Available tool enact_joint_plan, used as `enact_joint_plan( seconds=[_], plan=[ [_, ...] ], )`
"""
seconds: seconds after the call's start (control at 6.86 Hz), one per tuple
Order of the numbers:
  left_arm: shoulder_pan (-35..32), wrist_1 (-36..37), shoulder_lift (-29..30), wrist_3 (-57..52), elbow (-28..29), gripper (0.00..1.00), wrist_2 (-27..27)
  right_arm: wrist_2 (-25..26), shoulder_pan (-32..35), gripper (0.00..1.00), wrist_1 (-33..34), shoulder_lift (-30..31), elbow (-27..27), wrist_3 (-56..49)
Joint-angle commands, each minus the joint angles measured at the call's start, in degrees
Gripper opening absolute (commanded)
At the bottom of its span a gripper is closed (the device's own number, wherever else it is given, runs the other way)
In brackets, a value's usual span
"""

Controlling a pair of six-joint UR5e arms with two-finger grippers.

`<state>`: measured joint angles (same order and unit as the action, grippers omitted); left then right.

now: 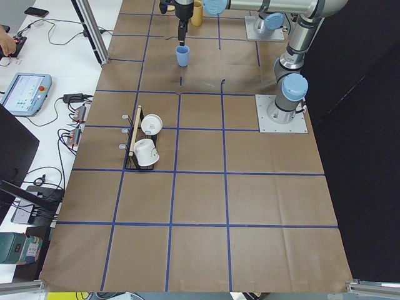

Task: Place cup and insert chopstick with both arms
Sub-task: 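Move the chopstick over the blue cup with the right gripper while the left retracts, then lower the chopstick into the blue cup and open the right gripper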

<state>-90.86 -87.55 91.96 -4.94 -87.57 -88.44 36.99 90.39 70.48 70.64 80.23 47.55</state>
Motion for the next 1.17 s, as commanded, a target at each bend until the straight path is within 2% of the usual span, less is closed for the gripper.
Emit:
enact_joint_plan(
  seconds=[0.0, 0.29, 0.44, 0.73, 0.88, 1.02],
  plan=[
    [0.0, 0.0, 0.0, 0.0, -0.1, 1.0, -0.1, 0.0, 0.5, 0.04, 2.8, -0.6, 3.4, 0.1],
    [0.0, 0.0, 0.0, -0.2, -0.1, 1.0, -0.1, 0.2, 0.5, 0.06, 3.7, -0.9, 4.4, 0.1],
    [0.0, 0.0, 0.0, -0.2, -0.1, 1.0, 0.1, 0.3, 0.5, 0.2, 4.2, -1.3, 4.4, -0.2],
    [0.1, 0.1, 0.1, -0.1, -0.1, 1.0, 0.2, 0.7, 0.5, 0.76, 6.8, -2.3, 4.2, 0.2],
    [0.5, 0.1, 0.1, -0.2, 0.0, 1.0, 0.3, 0.7, 0.5, 0.94, 8.3, -2.2, 4.0, 1.7],
    [0.7, 0.1, 0.1, -0.2, 0.1, 1.0, 0.5, 0.9, 0.5, 0.95, 11.8, -1.7, 3.1, 6.6]
  ],
)
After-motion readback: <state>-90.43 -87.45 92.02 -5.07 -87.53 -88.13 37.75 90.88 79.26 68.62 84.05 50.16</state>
